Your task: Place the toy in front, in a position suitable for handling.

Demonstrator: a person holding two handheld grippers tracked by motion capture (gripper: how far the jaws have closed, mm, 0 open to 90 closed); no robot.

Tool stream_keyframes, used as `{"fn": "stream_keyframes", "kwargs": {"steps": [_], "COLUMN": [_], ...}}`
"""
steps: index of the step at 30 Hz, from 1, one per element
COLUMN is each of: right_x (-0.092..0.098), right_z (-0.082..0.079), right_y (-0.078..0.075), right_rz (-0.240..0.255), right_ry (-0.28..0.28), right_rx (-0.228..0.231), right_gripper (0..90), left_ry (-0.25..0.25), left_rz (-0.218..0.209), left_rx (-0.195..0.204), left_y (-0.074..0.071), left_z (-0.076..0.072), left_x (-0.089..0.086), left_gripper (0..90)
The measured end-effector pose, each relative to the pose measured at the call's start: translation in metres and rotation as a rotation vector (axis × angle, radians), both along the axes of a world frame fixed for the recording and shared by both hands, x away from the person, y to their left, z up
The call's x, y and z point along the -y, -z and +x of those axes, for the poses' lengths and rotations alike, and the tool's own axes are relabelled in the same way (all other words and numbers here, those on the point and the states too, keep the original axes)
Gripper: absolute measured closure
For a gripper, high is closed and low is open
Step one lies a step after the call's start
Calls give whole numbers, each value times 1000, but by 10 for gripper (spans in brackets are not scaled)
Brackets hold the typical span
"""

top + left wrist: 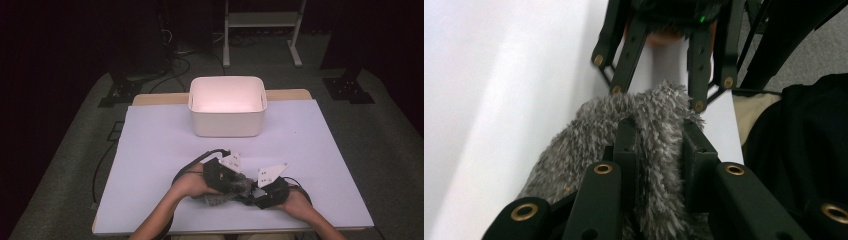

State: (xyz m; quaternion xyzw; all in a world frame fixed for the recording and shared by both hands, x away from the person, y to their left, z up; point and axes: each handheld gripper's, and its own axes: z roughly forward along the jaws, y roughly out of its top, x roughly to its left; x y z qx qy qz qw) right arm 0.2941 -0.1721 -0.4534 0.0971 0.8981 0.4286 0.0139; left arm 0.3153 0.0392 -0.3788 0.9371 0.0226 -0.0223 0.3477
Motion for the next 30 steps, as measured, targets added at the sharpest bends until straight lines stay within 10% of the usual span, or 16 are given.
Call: {"fn": "stream_keyframes", "kwargs": {"steps": [15,22,30], "right_x": [-2,-8,-23], "right_z": [0,2,7], "right_y": [-2,-10,-20], "right_rz": [-22,-93,-160], "right_ry": [-2,-13,-68], "right_rx": [5,0,18], "right_gripper": [569,558,558], "left_ry": [-143,-155,-112], "left_rz": [-3,-67,-20], "left_rx": [-2,-42,-25], "left_y": [-4,4,1], "left_z": [-2,0,2], "left_x": [-75,-79,-60], "left_gripper": [720,723,723]}}
